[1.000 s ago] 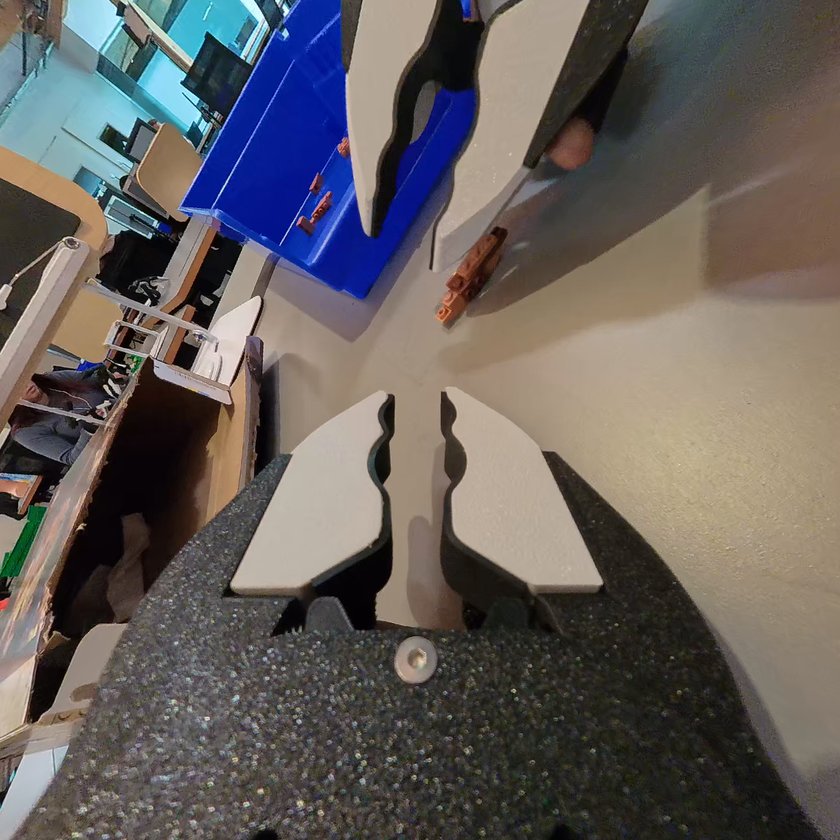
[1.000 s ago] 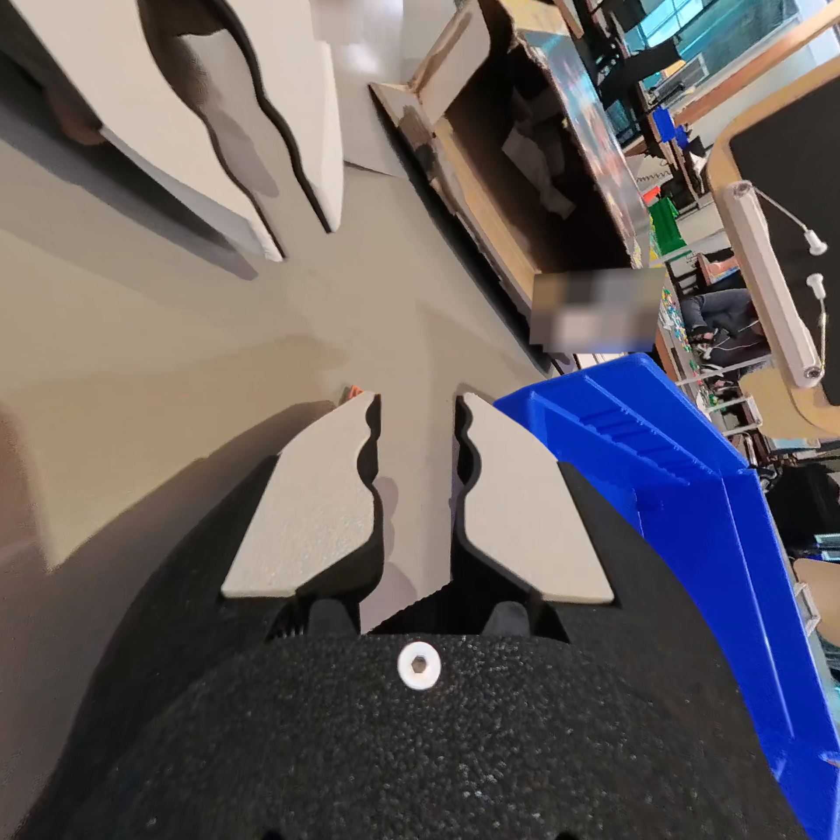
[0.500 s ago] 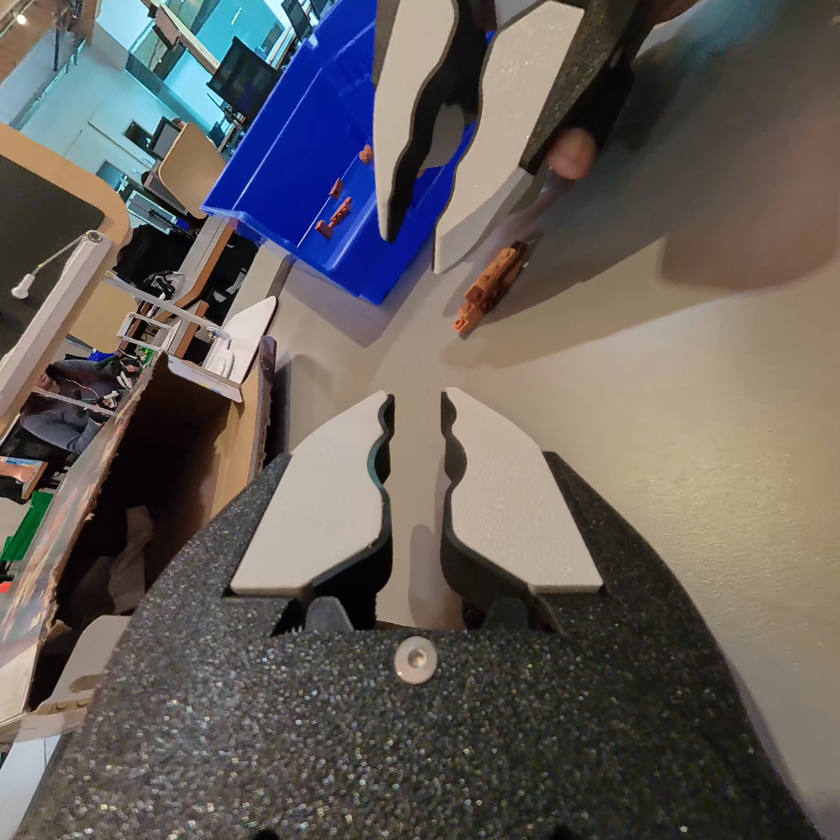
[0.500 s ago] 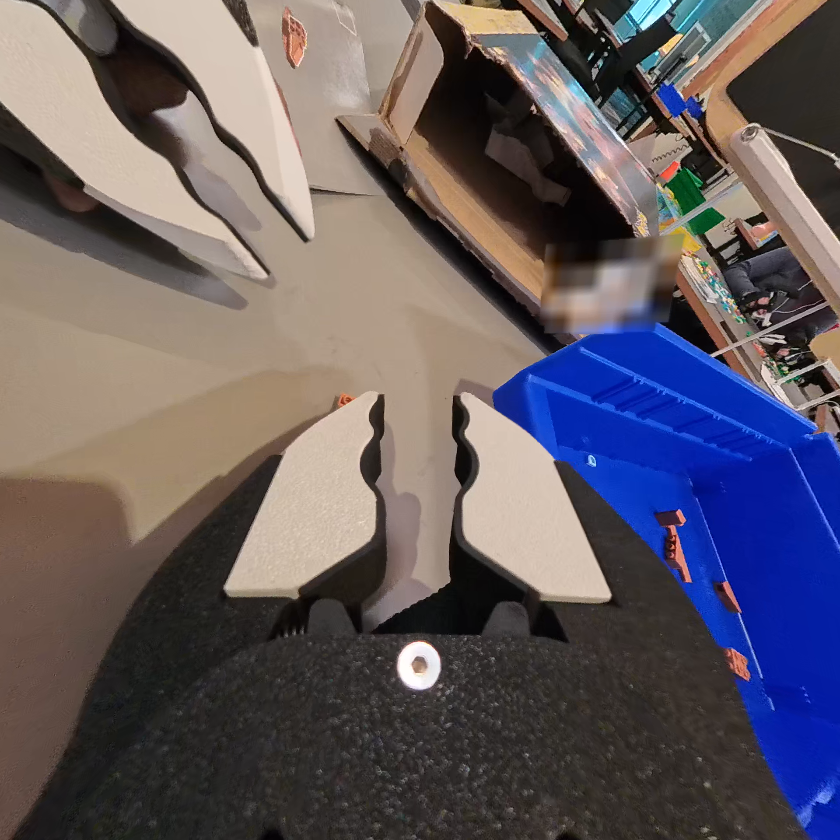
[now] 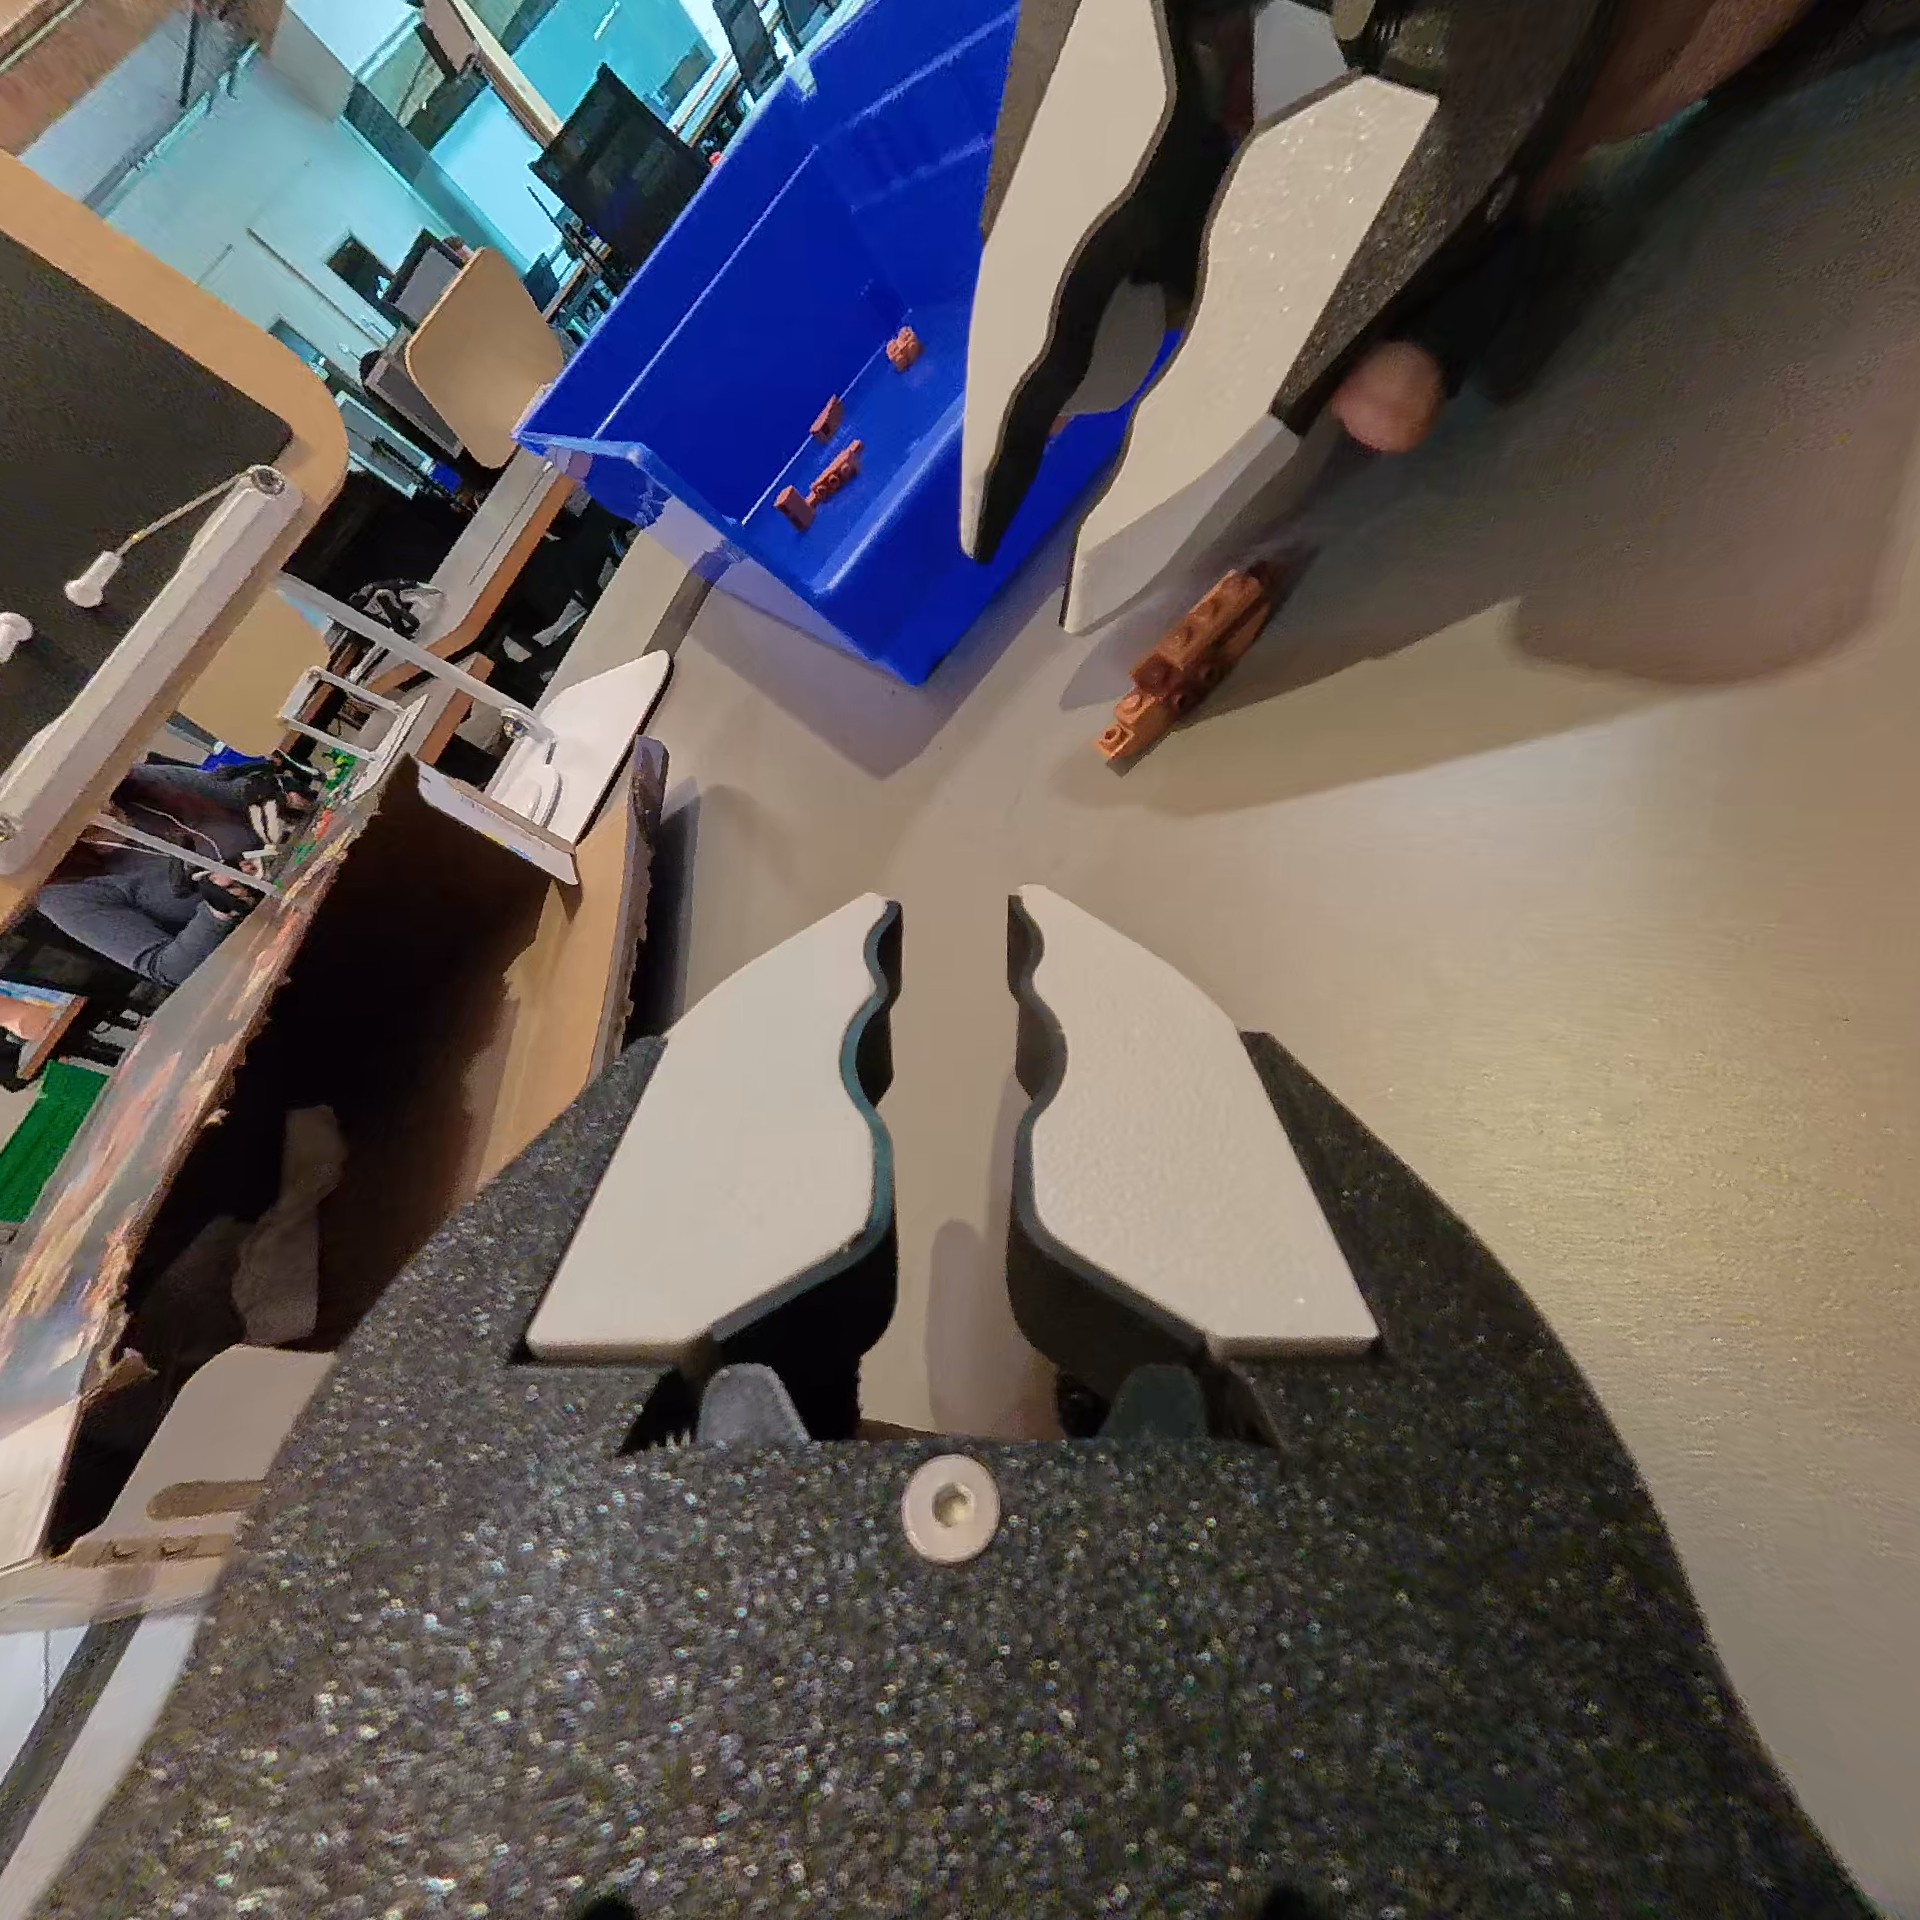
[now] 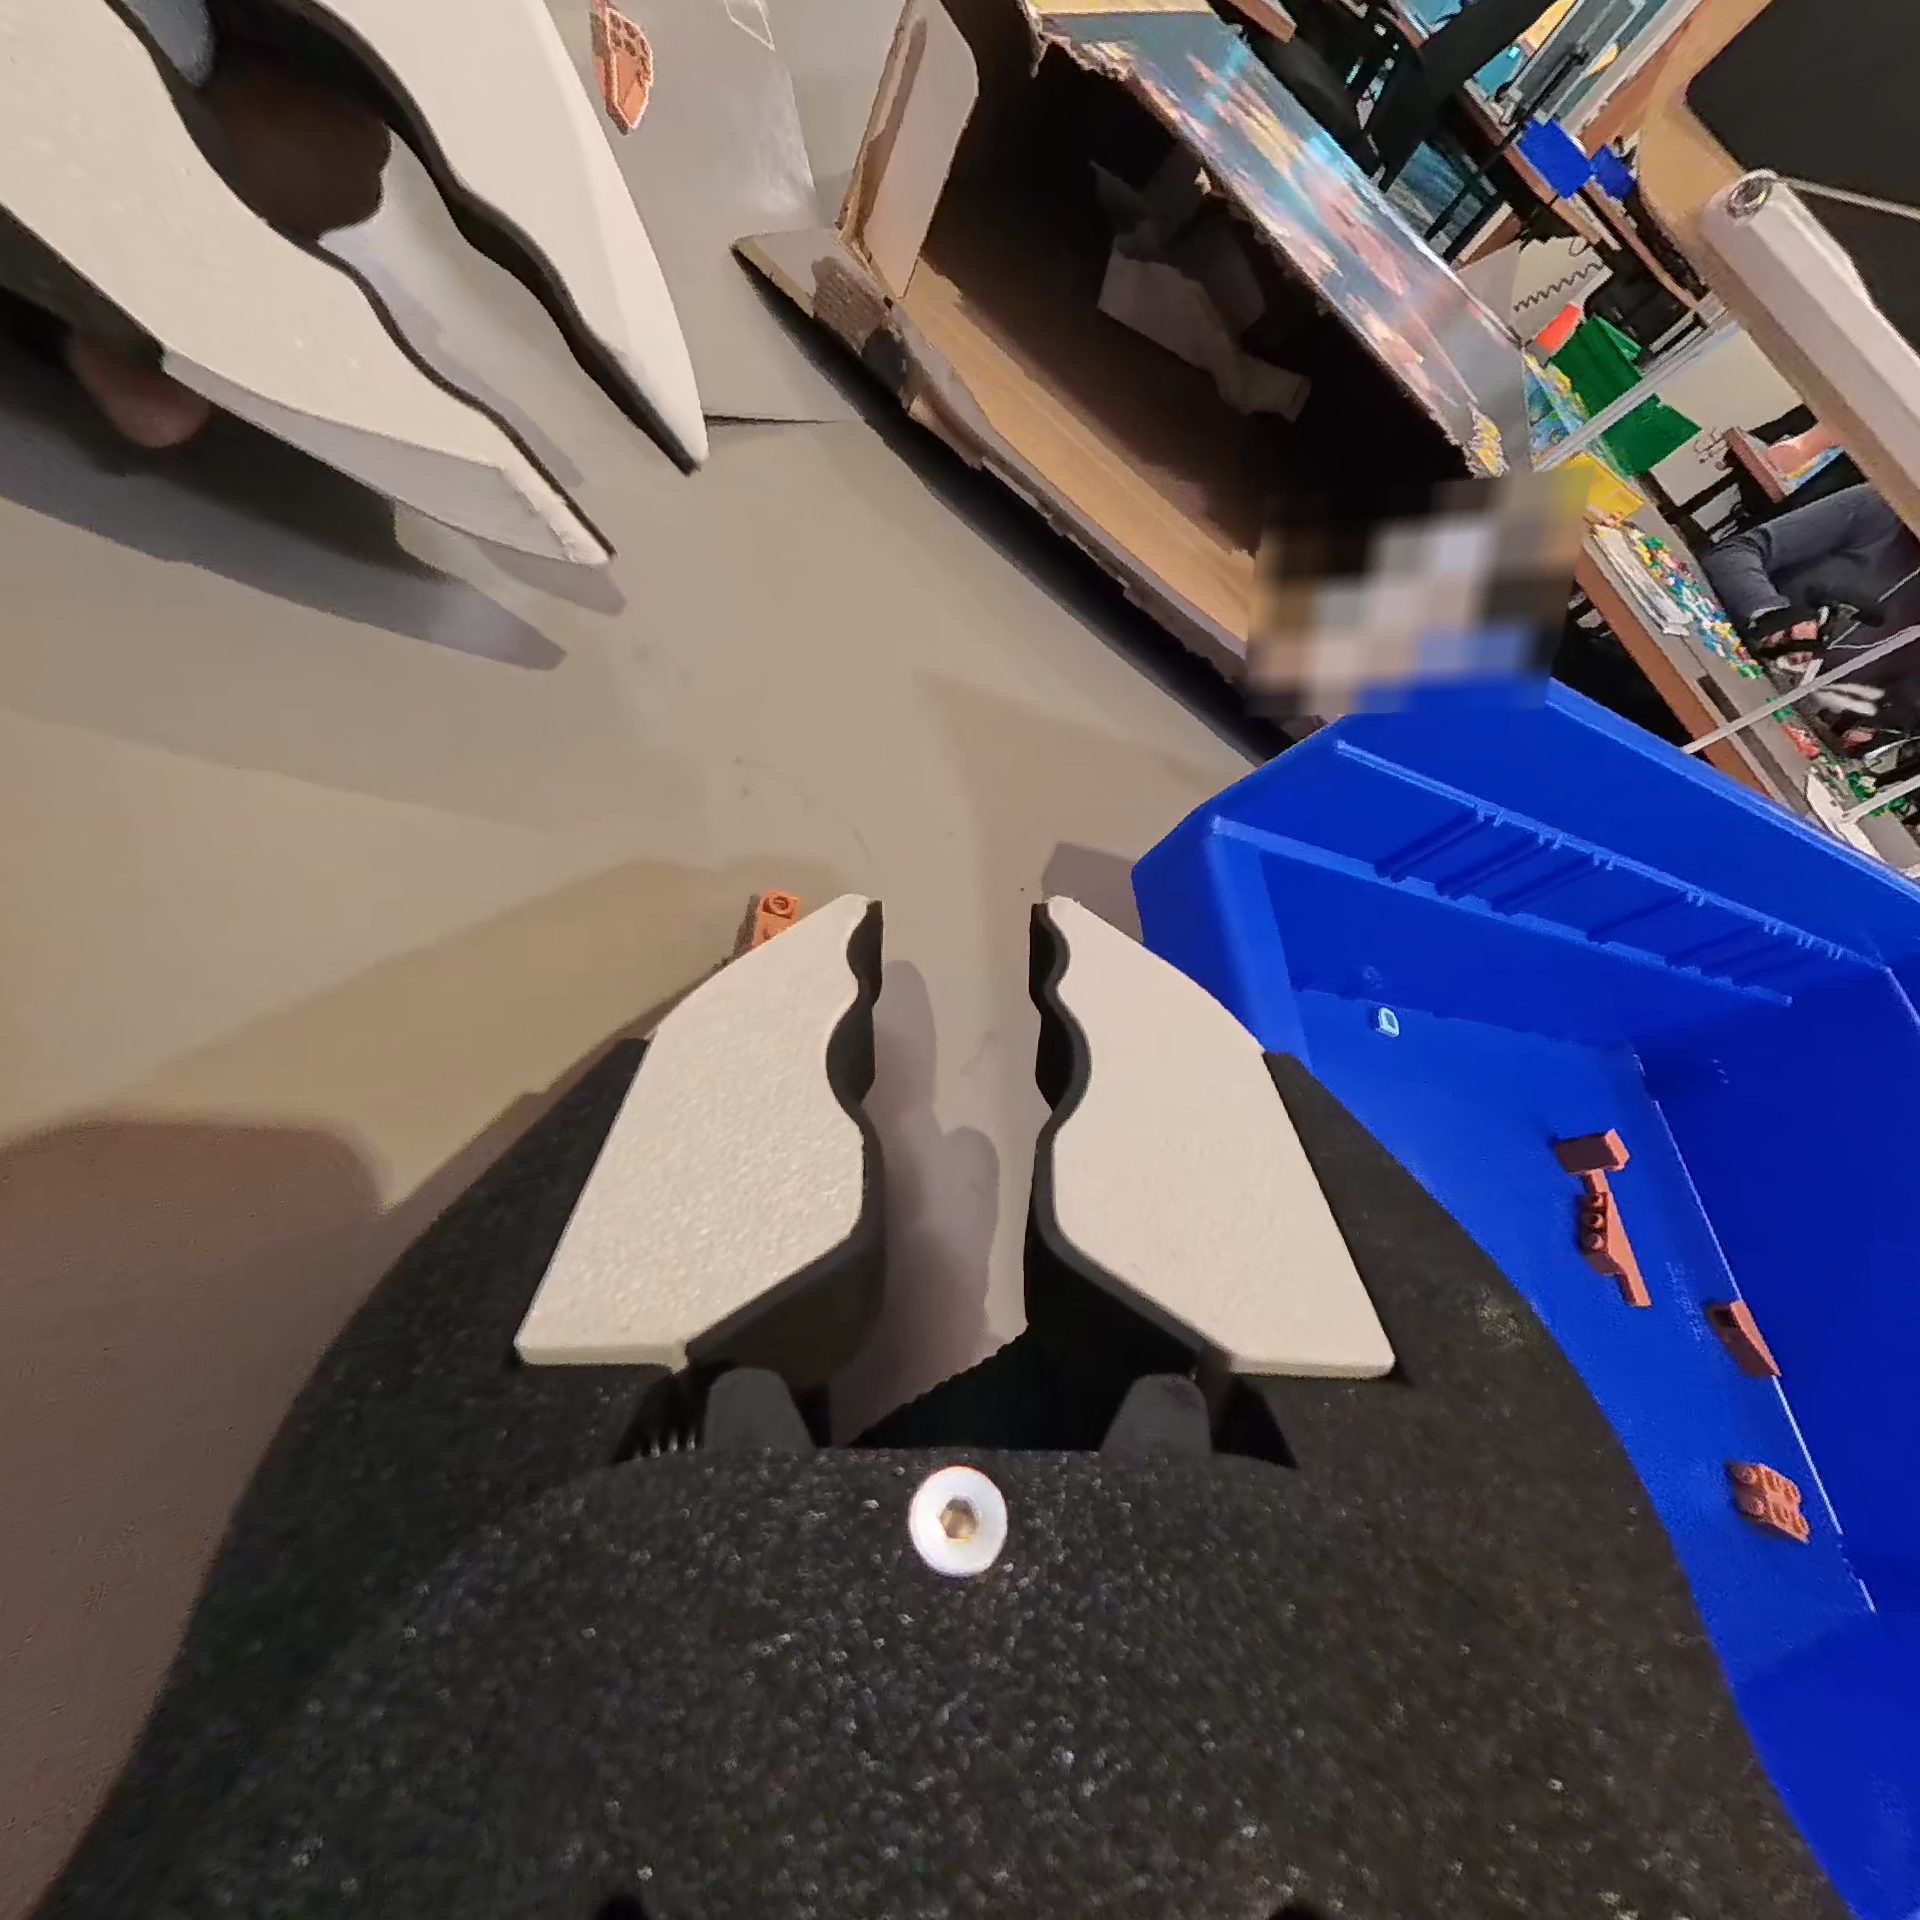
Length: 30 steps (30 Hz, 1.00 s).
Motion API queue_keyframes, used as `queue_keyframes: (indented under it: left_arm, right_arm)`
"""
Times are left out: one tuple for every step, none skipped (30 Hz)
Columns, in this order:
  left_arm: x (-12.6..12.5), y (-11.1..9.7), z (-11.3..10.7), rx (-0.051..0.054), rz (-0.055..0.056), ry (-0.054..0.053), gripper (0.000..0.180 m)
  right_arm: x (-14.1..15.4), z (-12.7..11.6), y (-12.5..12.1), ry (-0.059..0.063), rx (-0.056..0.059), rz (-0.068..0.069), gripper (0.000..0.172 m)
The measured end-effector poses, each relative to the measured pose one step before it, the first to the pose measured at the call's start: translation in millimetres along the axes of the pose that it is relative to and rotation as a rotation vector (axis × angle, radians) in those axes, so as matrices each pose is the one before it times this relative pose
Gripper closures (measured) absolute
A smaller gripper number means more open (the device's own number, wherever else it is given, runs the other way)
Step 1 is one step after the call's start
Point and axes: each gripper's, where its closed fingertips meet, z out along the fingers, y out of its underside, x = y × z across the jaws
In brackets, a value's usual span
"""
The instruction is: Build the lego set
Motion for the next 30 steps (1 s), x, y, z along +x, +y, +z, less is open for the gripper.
queue_keyframes:
  left_arm:
    - [-0.54,-0.26,-0.38,0.0032,-0.0046,-0.0012,0.161]
    - [-0.44,-0.18,-0.29,0.0025,-0.0043,-0.0011,0.161]
    - [-0.57,-0.06,-0.34,0.002,-0.0042,-0.0014,0.161]
    - [-0.67,-0.25,-0.31,0.0029,-0.0053,-0.0023,0.161]
    - [-0.58,-0.25,-0.39,0.0029,-0.0056,-0.002,0.161]
    - [-0.47,-0.01,-0.39,0.001,-0.0045,-0.0013,0.161]
    - [-0.56,-0.06,-0.56,0.0012,-0.0023,-0.0018,0.161]
    - [-0.46,-0.36,-0.55,0.0022,-0.0012,-0.0025,0.162]
    - [-0.54,0.36,-0.48,-0.002,0.0006,-0.0028,0.161]
    - [-0.69,0.69,-0.34,-0.0036,0.0019,-0.0037,0.161]
    - [-0.95,0.63,-0.3,-0.0023,0.0006,-0.0042,0.161]
    - [-0.89,0.03,-0.25,0.0011,-0.0023,-0.0036,0.161]
    - [-0.96,-0.24,-0.23,0.0022,-0.0062,-0.0024,0.161]
    - [-0.87,-0.25,-0.31,0.0023,-0.0073,-0.0026,0.161]
    - [-0.8,0.09,-0.3,0.0002,-0.0056,-0.0024,0.161]
    - [-0.85,0.12,-0.44,0.0012,-0.0032,-0.0035,0.161]
    - [-0.58,-0.11,-0.48,0.0024,-0.0038,-0.0015,0.162]
    - [-0.4,-0.38,-0.28,0.0034,-0.0076,-0.0003,0.162]
    - [-0.29,-0.23,0.01,0.0032,-0.0095,0.0009,0.162]
    - [-0.16,-0.13,-0.01,0.0025,-0.0083,0.0015,0.162]
    - [-0.19,0.13,-0.13,0.0003,-0.0019,0.0002,0.162]
    - [-0.01,-0.24,-0.31,0.0021,-0.0017,0.0004,0.162]
    - [-0.01,-0.31,-0.19,0.0024,-0.0017,0.0005,0.162]
    - [-0.27,-0.18,-0.15,0.0018,-0.002,-0.0008,0.162]
    - [-0.27,0.03,-0.1,0.0006,-0.0016,-0.0008,0.162]
    - [-0.14,-0.11,-0.22,0.0015,-0.0013,-0.0006,0.162]
    - [-0.58,-0.21,-0.2,0.0025,-0.002,-0.0028,0.162]
    - [-0.57,-0.09,-0.09,0.0013,-0.0031,-0.003,0.162]
    - [-0.71,-0.01,-0.08,0.0008,-0.0034,-0.0023,0.162]
    - [-0.56,-0.22,-0.24,0.0024,-0.0032,-0.0022,0.162]
  right_arm:
    - [0.23,-0.1,0.27,0.0021,-0.0008,0.0009,0.145]
    - [0.25,-0.07,0.22,0.0023,-0.0004,0.0008,0.145]
    - [0.12,-0.27,0.02,0.0009,0.0005,0.001,0.145]
    - [-0.14,-0.27,0.05,0.0002,0.0001,0.0003,0.145]
    - [0.36,-0.25,0.02,0.0037,0.0004,-0.0004,0.145]
    - [0.58,-0.25,0.13,0.0045,0.0003,0.0005,0.145]
    - [0.15,-0.15,0.25,0.0009,-0.0009,0.0016,0.145]
    - [0.44,-0.21,0.06,0.0017,0.0005,0.0026,0.145]
    - [0.49,-0.07,-0.11,0.0008,0.0017,0.0037,0.145]
    - [0.47,-0.15,-0.07,0.0002,0.0012,0.0045,0.145]
    - [0.26,-0.1,-0.07,-0.0007,0.0014,0.004,0.145]
    - [0.31,-0.17,-0.13,0.0,0.0017,0.0031,0.145]
    - [0.21,-0.09,-0.18,-0.0003,0.0023,0.0022,0.145]
    - [-0.34,-0.13,-0.18,-0.0026,0.0013,0.0001,0.145]
    - [-0.23,-0.2,-0.13,-0.0007,0.0011,-0.0014,0.145]
    - [-0.37,-0.24,-0.14,-0.0004,0.0013,-0.0023,0.145]
    - [-0.4,-0.26,-0.33,0.0001,0.0023,-0.0034,0.145]
    - [-0.24,-0.13,-0.17,0.0013,0.0011,-0.0037,0.145]
    - [-0.08,-0.02,0.05,0.0011,-0.0001,-0.002,0.145]
    - [-0.41,0.09,-0.05,-0.0018,-0.0004,-0.0016,0.145]
    - [-0.06,-0.07,-0.01,-0.0005,0.0004,-0.0002,0.145]
    - [0.32,-0.19,-0.18,0.0011,0.0022,0.0017,0.145]
    - [0.21,-0.12,-0.27,0.0001,0.0024,0.0035,0.145]
    - [0.34,-0.23,-0.05,-0.0005,0.0021,0.0038,0.145]
    - [0.36,-0.22,-0.15,0.0,0.0016,0.0042,0.145]
    - [0.37,-0.31,-0.15,0.0008,0.0024,0.0033,0.145]
    - [0.23,-0.34,-0.34,0.0008,0.0033,0.0025,0.144]
    - [0.16,-0.26,-0.26,0.0006,0.0026,0.0015,0.145]
    - [0.21,-0.15,-0.24,0.0014,0.0015,0.0015,0.145]
    - [0.18,-0.17,-0.33,0.0012,0.0026,0.0014,0.145]
